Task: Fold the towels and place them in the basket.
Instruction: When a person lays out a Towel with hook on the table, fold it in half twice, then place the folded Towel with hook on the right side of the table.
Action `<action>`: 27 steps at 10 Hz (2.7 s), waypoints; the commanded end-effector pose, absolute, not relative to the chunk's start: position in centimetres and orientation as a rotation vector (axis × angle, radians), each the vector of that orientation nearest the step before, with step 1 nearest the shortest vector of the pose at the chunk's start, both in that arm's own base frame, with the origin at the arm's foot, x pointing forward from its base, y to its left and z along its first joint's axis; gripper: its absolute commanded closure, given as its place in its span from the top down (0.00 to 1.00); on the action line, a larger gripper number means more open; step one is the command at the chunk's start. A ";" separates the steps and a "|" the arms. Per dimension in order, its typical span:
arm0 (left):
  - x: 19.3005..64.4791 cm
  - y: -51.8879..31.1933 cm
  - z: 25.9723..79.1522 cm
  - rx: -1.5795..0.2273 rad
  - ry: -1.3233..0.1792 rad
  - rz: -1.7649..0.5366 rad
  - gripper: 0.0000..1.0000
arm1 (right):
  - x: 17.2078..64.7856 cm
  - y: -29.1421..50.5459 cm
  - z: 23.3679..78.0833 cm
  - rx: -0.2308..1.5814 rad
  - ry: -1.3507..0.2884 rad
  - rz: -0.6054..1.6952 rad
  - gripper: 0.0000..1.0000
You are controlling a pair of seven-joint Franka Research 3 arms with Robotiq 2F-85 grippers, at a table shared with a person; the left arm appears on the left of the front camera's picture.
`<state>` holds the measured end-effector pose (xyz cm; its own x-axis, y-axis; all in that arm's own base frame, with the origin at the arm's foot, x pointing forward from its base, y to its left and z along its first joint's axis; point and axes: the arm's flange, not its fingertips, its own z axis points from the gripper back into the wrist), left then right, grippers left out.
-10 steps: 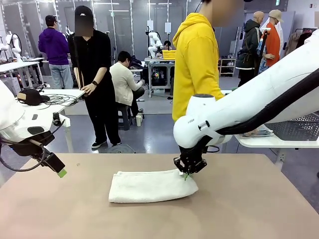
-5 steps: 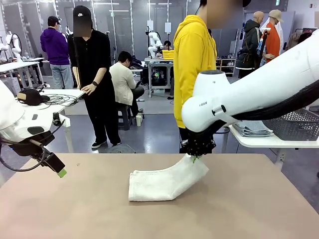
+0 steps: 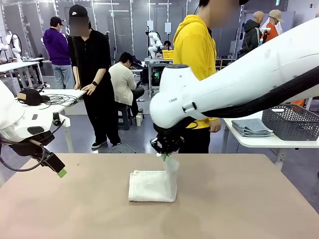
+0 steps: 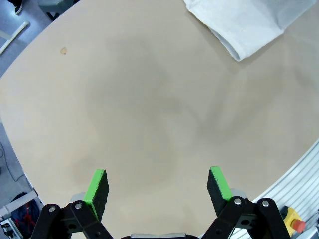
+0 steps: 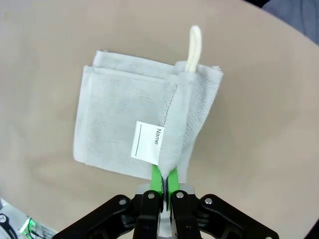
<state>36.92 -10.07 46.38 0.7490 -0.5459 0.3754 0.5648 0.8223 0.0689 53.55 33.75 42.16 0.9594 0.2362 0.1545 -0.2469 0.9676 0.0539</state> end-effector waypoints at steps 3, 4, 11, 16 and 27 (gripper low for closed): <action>37.0 -10.2 46.4 -0.039 -0.395 -0.602 1.00 | 56.4 37.6 39.4 0.147 -0.072 0.245 0.00; 37.0 -10.2 46.4 -0.039 -0.395 -0.602 1.00 | 56.5 38.4 38.4 0.162 -0.054 0.256 0.00; 37.0 -10.2 46.4 -0.039 -0.395 -0.602 1.00 | 55.9 39.6 35.8 0.241 0.032 0.317 0.49; 37.0 -10.2 46.4 -0.039 -0.395 -0.602 1.00 | 55.3 38.1 36.2 0.327 0.020 0.259 1.00; 37.0 -10.2 46.4 -0.039 -0.395 -0.602 1.00 | 56.5 39.0 36.3 0.297 0.031 0.248 0.98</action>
